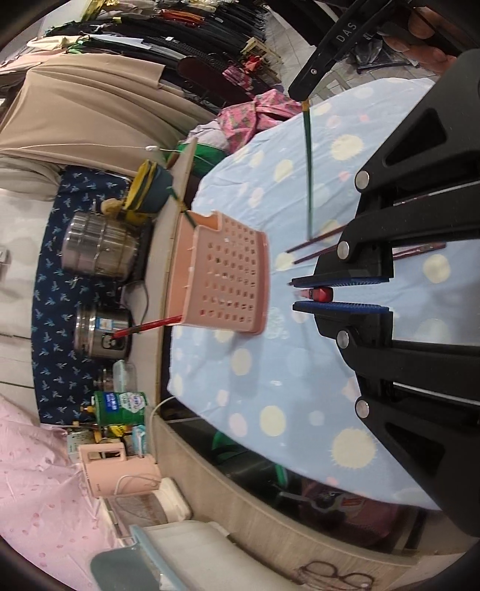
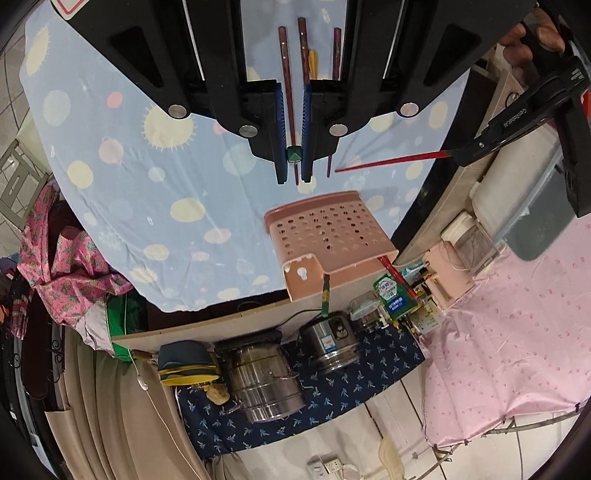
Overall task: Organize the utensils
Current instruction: 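Carry the green and red chopsticks into the basket and open both tools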
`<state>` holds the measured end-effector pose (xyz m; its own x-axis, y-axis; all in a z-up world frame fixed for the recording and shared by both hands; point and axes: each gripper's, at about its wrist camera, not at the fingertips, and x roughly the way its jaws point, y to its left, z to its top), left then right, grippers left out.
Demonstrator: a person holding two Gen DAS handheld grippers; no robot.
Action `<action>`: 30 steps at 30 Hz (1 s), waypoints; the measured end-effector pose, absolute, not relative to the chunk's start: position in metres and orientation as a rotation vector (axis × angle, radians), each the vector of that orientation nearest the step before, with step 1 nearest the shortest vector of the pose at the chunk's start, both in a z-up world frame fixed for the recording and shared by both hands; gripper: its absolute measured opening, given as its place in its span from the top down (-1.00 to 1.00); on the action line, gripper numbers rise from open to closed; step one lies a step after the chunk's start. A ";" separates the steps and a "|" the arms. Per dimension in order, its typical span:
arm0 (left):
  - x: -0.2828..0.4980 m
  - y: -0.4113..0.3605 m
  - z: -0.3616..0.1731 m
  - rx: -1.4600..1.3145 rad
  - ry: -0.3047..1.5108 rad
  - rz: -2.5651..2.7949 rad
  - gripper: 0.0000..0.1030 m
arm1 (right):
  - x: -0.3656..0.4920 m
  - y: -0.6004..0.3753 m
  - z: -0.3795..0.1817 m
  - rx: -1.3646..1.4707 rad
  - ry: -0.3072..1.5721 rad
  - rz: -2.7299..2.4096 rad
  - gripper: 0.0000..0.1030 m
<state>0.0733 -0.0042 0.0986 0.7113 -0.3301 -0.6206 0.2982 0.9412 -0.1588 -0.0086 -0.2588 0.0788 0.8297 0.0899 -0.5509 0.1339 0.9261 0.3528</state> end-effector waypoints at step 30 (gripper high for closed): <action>0.170 -0.009 0.271 -0.138 0.287 -0.321 0.87 | 0.097 -0.282 0.226 0.486 0.197 0.029 0.85</action>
<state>0.1703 -0.0093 0.2710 0.9090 -0.3295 -0.2551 0.2905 0.9400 -0.1789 0.0967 -0.2817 0.2262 0.9806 0.0745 -0.1811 0.0191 0.8841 0.4670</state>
